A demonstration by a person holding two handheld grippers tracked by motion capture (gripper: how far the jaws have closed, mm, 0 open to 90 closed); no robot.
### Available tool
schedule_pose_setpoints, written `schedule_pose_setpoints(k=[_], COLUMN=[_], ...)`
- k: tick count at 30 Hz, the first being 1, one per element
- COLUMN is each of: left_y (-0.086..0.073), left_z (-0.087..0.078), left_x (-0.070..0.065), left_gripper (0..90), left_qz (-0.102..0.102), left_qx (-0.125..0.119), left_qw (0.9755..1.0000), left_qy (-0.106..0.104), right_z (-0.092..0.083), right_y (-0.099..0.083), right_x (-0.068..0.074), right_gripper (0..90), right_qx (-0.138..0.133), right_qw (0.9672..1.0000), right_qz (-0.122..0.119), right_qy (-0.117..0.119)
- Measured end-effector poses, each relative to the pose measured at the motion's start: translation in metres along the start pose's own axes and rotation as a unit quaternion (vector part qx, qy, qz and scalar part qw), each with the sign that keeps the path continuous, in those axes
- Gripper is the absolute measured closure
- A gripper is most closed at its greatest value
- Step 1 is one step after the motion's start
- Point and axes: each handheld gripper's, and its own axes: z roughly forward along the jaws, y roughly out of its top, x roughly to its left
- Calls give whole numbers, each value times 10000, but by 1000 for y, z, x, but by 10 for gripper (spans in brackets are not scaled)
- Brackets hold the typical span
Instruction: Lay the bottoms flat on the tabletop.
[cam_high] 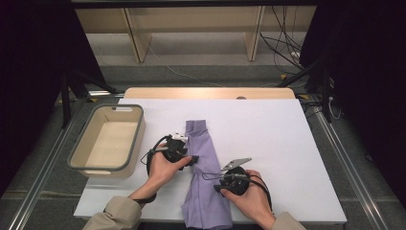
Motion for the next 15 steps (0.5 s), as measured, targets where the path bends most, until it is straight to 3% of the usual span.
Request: schedule_pose_setpoints(k=[4,10,15], left_y=[3,5,5], left_z=[2,6,7], left_x=[-1,-8,-13], left_gripper=[514,673,725], left_qz=[77,337,478], left_qx=[-8,-15,-8], left_qw=[10000,9994,9988], left_qy=[-14,-3,-94], right_z=[0,-4,-9], right_y=[-2,-3,-6], right_x=[2,2,7], right_gripper=[899,900,900], right_qx=[38,14,75], right_qw=[10000,9999,9998], right_qz=[-5,72,48], right_qy=[44,122,183])
